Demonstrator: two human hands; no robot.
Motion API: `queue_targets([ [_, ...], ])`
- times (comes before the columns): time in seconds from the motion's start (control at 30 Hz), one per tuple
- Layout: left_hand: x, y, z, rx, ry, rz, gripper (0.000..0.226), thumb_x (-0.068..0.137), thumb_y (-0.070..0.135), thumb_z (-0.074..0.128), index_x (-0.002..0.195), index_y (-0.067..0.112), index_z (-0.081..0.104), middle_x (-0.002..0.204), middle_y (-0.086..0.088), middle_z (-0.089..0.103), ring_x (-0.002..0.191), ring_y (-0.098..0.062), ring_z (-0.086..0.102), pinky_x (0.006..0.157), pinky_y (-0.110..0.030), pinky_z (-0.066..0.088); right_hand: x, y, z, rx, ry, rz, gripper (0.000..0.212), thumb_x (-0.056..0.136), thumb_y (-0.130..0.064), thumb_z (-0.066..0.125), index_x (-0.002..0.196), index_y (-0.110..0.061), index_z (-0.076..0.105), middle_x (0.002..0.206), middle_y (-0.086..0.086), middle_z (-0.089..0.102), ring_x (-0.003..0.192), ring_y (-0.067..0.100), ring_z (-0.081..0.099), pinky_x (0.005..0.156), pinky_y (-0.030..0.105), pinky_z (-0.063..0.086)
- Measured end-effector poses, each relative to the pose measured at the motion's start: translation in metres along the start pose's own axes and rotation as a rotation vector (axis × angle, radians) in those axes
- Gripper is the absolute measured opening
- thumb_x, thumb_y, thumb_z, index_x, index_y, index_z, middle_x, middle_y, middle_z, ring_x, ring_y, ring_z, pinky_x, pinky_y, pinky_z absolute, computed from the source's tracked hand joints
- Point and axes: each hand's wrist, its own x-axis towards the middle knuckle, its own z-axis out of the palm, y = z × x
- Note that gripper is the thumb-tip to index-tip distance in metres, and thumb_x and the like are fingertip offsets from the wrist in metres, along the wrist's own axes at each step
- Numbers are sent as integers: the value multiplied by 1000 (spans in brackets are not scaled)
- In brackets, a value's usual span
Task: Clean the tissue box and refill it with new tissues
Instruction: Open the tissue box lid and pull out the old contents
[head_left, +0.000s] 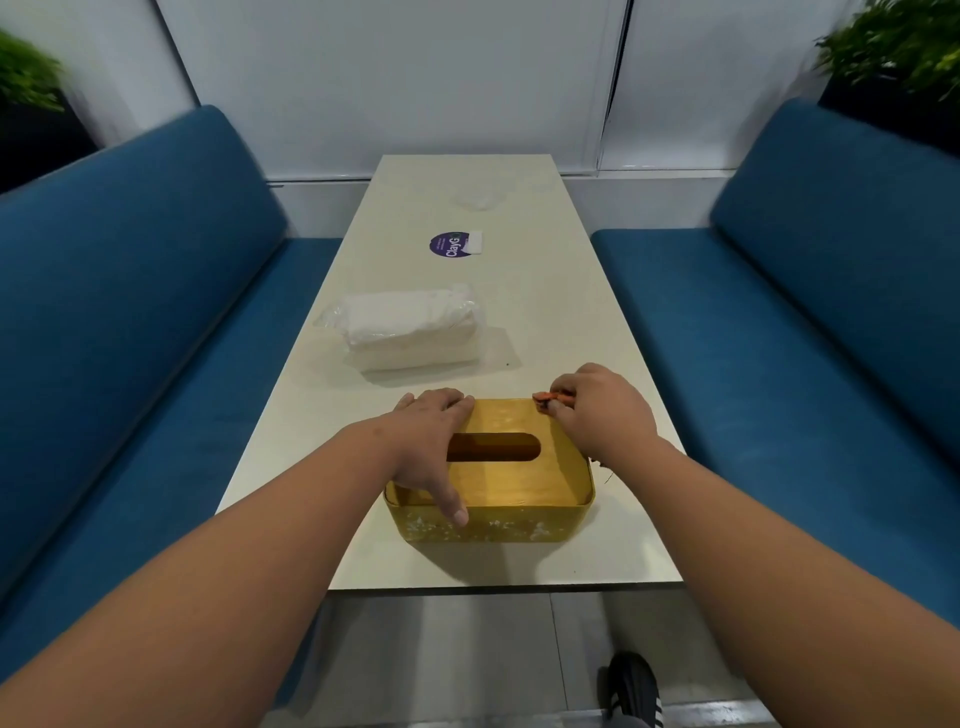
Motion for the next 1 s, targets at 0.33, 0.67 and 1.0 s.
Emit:
queue_targets([
  [0.33, 1, -2, 1, -7, -3, 13, 143, 45, 70, 83, 152, 33, -5, 158, 14, -2, 146, -30, -2, 117, -53, 16, -29, 3, 5, 44, 27, -35, 29, 96, -43, 52, 115, -28, 68, 108, -8, 54, 88, 11, 51, 70, 26, 47],
  [0.67, 0, -3, 2, 6, 23, 36, 141, 49, 69, 82, 153, 30, -6, 159, 11, -4, 147, -28, -5, 118, -47, 7, -43, 6, 7, 56, 44, -72, 26, 95, -39, 53, 112, -28, 69, 105, -9, 57, 88, 10, 51, 72, 29, 51],
  [1.0, -2, -1, 1, -6, 15, 30, 143, 48, 68, 83, 153, 29, -6, 159, 12, -5, 147, -27, -8, 118, -46, 4, 3, 12, -9, -59, 29, 59, 28, 96, -40, 51, 109, -24, 70, 101, -6, 56, 84, 13, 54, 65, 30, 51],
])
